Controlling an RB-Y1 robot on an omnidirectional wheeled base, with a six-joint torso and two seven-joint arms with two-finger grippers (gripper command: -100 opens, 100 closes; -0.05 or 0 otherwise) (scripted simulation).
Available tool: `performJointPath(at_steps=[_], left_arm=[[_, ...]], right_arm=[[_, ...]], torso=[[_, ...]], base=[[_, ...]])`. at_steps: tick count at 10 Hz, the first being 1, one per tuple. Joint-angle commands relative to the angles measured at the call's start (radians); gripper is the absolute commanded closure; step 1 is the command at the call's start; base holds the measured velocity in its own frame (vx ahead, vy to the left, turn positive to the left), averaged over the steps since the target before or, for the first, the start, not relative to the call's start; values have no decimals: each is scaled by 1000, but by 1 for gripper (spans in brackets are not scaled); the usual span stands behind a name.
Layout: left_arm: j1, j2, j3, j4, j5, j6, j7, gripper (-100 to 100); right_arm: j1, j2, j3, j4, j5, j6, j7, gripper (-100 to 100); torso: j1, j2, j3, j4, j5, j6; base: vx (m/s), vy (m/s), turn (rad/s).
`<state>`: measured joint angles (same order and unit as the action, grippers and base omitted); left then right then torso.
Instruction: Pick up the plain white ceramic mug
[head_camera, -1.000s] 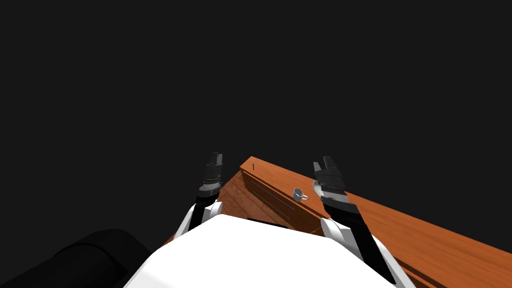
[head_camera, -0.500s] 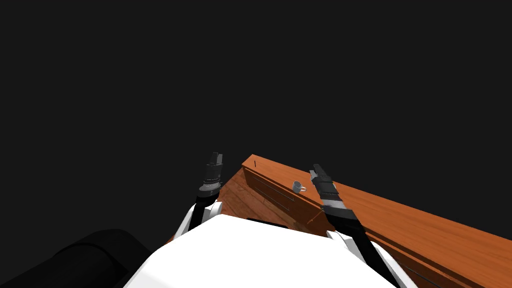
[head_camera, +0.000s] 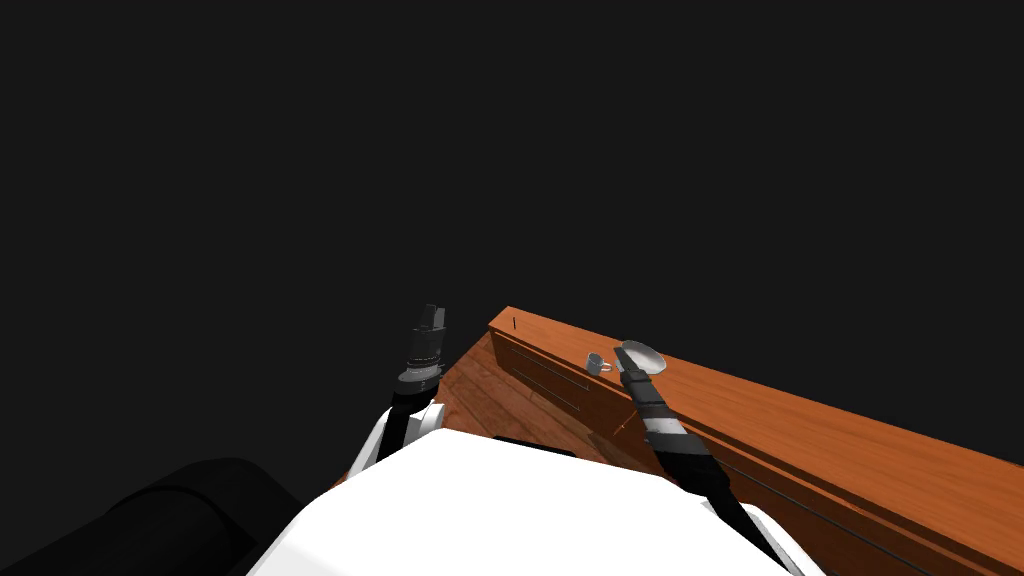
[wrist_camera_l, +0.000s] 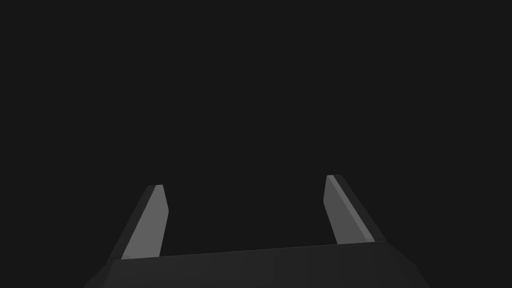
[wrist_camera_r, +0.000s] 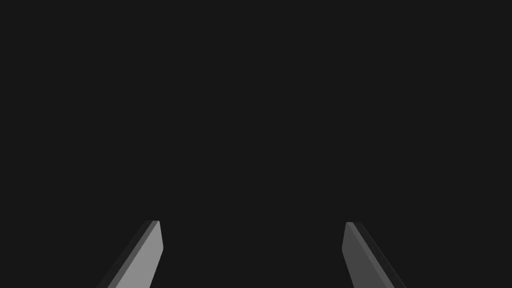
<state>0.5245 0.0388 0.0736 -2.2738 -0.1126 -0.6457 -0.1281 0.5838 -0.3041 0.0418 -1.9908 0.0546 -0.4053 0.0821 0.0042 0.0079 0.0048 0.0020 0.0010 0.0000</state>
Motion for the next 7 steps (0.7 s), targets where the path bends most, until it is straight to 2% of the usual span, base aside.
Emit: performJointPath(at_steps=[1, 2, 4, 5, 7], left_arm=[[0, 0, 0, 0, 0, 0, 0, 0], [0, 0, 0, 0, 0, 0, 0, 0], [0, 0, 0, 0, 0, 0, 0, 0], [0, 0, 0, 0, 0, 0, 0, 0], [0, 0, 0, 0, 0, 0, 0, 0]], right_arm=[[20, -40, 22, 48, 13, -3, 18, -100], [20, -40, 22, 48, 13, -3, 18, -100], [46, -108, 63, 131, 37, -9, 47, -100], [46, -115, 63, 137, 37, -9, 47, -100], [67, -189, 109, 212, 62, -19, 76, -100]], torso=[[0, 0, 0, 0, 0, 0], [0, -1, -1, 0, 0, 0], [-1, -3, -2, -1, 0, 0], [0, -1, -1, 0, 0, 0], [0, -3, -2, -1, 0, 0]], base=[[-96, 68, 28], [-72, 50, 1], [-93, 59, 47], [-79, 68, 15], [-71, 84, 81]])
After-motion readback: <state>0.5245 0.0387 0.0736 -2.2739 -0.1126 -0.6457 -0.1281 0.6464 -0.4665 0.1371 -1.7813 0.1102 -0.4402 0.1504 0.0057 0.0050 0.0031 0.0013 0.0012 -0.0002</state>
